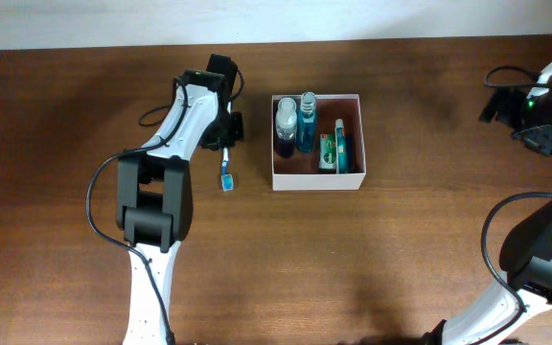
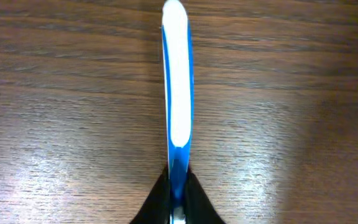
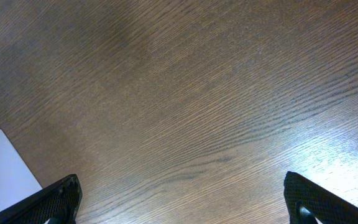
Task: Pack container
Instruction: 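Lower the left gripper and close it on the toothbrush handle, then lift the toothbrush and carry it right over the pink box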
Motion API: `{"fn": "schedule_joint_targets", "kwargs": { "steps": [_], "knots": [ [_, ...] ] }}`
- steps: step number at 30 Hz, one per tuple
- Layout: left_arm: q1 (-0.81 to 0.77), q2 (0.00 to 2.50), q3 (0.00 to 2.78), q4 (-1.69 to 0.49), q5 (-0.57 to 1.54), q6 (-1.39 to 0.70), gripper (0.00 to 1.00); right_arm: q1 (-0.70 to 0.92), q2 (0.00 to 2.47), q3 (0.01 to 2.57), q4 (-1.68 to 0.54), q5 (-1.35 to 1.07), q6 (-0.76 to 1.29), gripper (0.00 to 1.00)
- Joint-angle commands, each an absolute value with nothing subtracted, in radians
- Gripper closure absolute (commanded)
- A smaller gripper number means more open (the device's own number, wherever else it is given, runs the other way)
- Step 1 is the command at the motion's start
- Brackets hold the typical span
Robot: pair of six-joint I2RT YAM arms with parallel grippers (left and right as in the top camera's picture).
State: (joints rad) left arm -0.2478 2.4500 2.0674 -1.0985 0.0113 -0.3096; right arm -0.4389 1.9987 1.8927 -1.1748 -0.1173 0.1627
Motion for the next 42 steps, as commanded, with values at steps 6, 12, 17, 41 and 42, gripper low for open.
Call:
{"fn": "schedule_joint_targets", "kwargs": {
  "steps": [6, 12, 17, 41, 42],
  "knots": [
    [-0.234, 2.506, 2.068, -1.099, 0.019, -0.306, 0.99, -0.439, 2.000, 1.909, -1.174, -0.112, 0.173, 0.01],
    [-0.187, 2.505, 2.247, -1.214, 0.019, -0.306, 0.99, -0.439, 2.000, 1.909, -1.174, -0.112, 0.173, 0.01],
    [-0.158, 2.505, 2.523, -1.355, 0.019, -0.298, 0.99, -0.439, 2.000, 1.909, -1.174, -0.112, 0.173, 0.01],
    [-0.551, 2.444, 3.139, -1.491, -0.154, -0.170, 0.99, -0.439, 2.000, 1.909, -1.174, -0.112, 0.173, 0.01],
    [-0.565, 2.439, 3.139, -1.486, -0.194, -0.170, 0.99, -0.439, 2.000, 1.909, -1.174, -0.112, 0.173, 0.01]
  ]
}}
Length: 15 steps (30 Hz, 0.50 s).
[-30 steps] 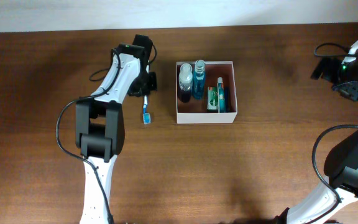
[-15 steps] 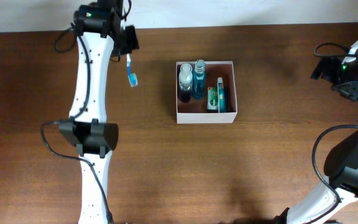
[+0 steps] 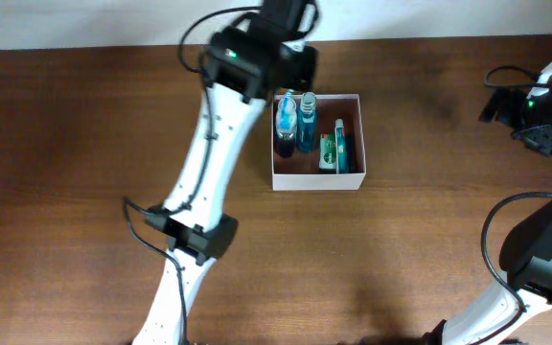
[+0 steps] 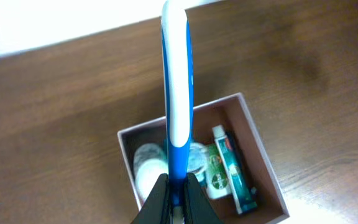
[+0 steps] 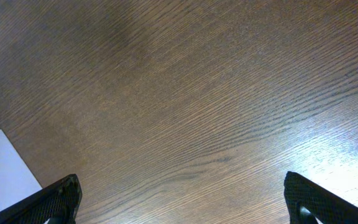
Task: Pack container
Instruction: 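Lift the toothbrush and carry it right over the pink box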
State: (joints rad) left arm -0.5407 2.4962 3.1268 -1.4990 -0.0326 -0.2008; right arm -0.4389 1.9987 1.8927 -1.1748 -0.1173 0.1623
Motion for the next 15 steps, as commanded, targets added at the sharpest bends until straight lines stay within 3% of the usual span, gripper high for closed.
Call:
{"fn": "schedule_joint_targets", "kwargs": {
  "steps": [1, 10, 15],
  "knots": [
    [-0.580, 2.432, 3.139, -1.480, -0.234, -0.169, 0.99, -0.439, 2.000, 1.909, -1.174, -0.112, 0.173, 0.02],
    [-0.677, 2.418, 3.137, -1.485, -0.248, -0.149, 0.99, -0.439, 2.000, 1.909, -1.174, -0.112, 0.173, 0.01],
    [-0.722, 2.419, 3.132, -1.453, -0.158, 0.014, 0.99, -0.439, 2.000, 1.909, -1.174, -0.112, 0.173, 0.01]
  ]
}}
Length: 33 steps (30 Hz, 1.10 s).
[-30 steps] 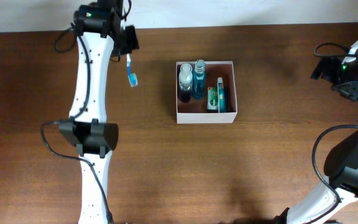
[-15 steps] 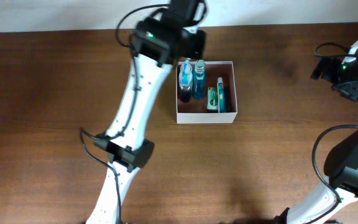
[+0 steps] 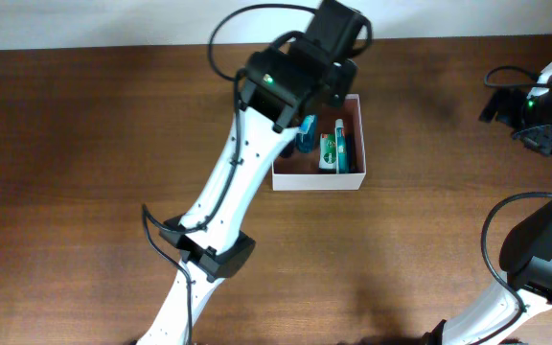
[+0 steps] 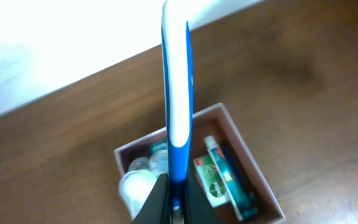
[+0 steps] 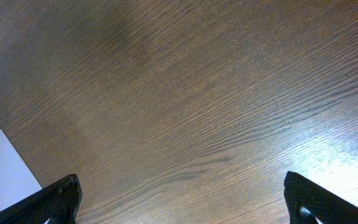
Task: Pack container
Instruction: 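Lift the toothbrush and carry it right over the pink box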
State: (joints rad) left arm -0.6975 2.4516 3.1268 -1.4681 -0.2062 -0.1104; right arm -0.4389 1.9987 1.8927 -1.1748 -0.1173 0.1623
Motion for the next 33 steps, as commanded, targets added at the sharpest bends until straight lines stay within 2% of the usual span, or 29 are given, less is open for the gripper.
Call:
{"fn": "schedule_joint_targets", "kwargs": {
  "steps": [1, 7, 33],
  "knots": [
    [-0.727, 2.419, 3.129, -1.449, -0.141, 0.054, 0.99, -0.439, 2.000, 1.909, -1.174, -0.112, 0.173, 0.01],
    [-0.728, 2.423, 3.088, -1.447, 0.007, 0.231, 0.99, -0.439, 2.000, 1.909, -1.174, -0.112, 0.173, 0.01],
    [-0.710, 2.423, 2.619, -1.229, -0.003, 0.199, 0.98, -0.439, 2.000, 1.909, -1.174, -0.112, 0.173, 0.02]
  ]
}}
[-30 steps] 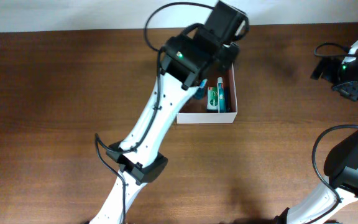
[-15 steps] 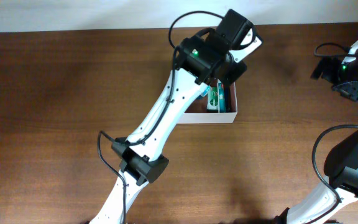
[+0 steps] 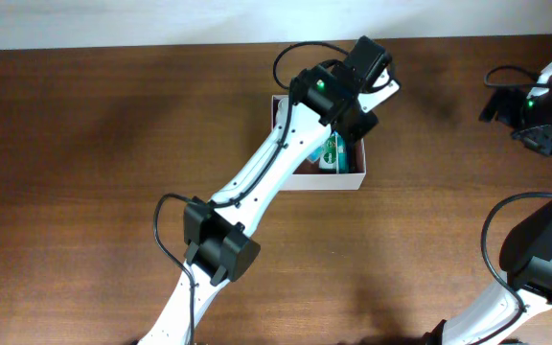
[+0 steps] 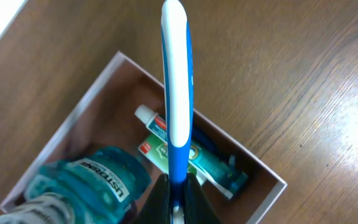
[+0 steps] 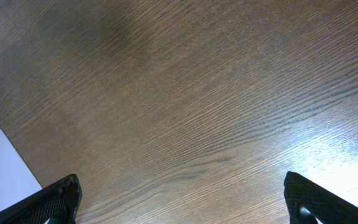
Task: Pack container
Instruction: 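Lift the toothbrush and carry it right over the pink box, then lower the toothbrush into the box and open the left gripper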
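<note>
My left gripper [image 4: 177, 185] is shut on the blue end of a blue and white toothbrush [image 4: 177, 93]. It holds the brush over the right part of the white box [image 4: 271, 177]. In the box lie a blue mouthwash bottle [image 4: 95, 180] and a green toothpaste tube [image 4: 194, 155]. From overhead, the left gripper [image 3: 363, 100] covers the box's back right corner, and the brush's white end [image 3: 388, 91] sticks out past the box's [image 3: 319, 181] right wall. My right gripper [image 5: 179, 205] is open over bare table, far right [image 3: 535, 115].
The left arm [image 3: 276, 163] crosses over the box's left half and hides the bottles there. A white surface shows at the lower left of the right wrist view. Brown wood table [image 3: 84, 192] lies all around the box.
My left gripper has gone from above the box's back left part to its back right corner and has turned, toothbrush still held. The box looks nearer in the wrist view. The right arm is unchanged.
First my left gripper was shut on the toothbrush at table level, left of the box. Then it held the brush high over the box's back left corner, then further right. Now the brush hangs over the box's right side. The right gripper stayed open and still.
</note>
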Motion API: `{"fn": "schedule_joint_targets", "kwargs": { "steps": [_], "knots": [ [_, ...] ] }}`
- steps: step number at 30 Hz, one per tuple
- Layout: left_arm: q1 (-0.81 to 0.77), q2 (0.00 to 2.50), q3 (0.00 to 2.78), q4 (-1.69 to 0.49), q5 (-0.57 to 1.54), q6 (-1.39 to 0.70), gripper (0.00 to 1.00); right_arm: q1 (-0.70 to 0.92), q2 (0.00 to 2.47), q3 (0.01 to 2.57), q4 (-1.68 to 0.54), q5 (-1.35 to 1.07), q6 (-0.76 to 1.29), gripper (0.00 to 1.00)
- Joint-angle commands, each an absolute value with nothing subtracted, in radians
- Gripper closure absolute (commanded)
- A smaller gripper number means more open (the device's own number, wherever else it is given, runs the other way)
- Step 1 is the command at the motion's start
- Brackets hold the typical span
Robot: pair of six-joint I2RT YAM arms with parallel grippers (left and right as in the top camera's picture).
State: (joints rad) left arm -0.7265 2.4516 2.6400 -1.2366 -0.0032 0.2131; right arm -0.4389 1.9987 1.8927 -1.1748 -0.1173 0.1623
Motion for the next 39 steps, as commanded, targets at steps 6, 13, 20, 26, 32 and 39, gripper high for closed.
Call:
{"fn": "schedule_joint_targets", "kwargs": {
  "steps": [6, 13, 20, 26, 32, 39],
  "knots": [
    [-0.682, 2.423, 2.563, -1.209, -0.003, 0.186, 0.98, -0.439, 2.000, 1.909, -1.174, -0.112, 0.173, 0.01],
    [-0.651, 2.423, 2.517, -1.200, 0.005, 0.139, 0.93, -0.439, 2.000, 1.909, -1.174, -0.112, 0.173, 0.01],
    [-0.649, 2.423, 2.515, -1.196, 0.004, 0.139, 0.74, -0.439, 2.000, 1.909, -1.174, -0.112, 0.173, 0.01],
    [-0.649, 2.423, 2.515, -1.188, 0.005, 0.139, 0.43, -0.439, 2.000, 1.909, -1.174, -0.112, 0.173, 0.01],
    [-0.650, 2.418, 2.543, -1.212, 0.013, 0.121, 0.38, -0.439, 2.000, 1.909, -1.174, -0.112, 0.173, 0.01],
    [-0.649, 2.356, 2.656, -1.278, 0.096, 0.121, 0.36, -0.439, 2.000, 1.909, -1.174, -0.112, 0.173, 0.01]
  ]
}}
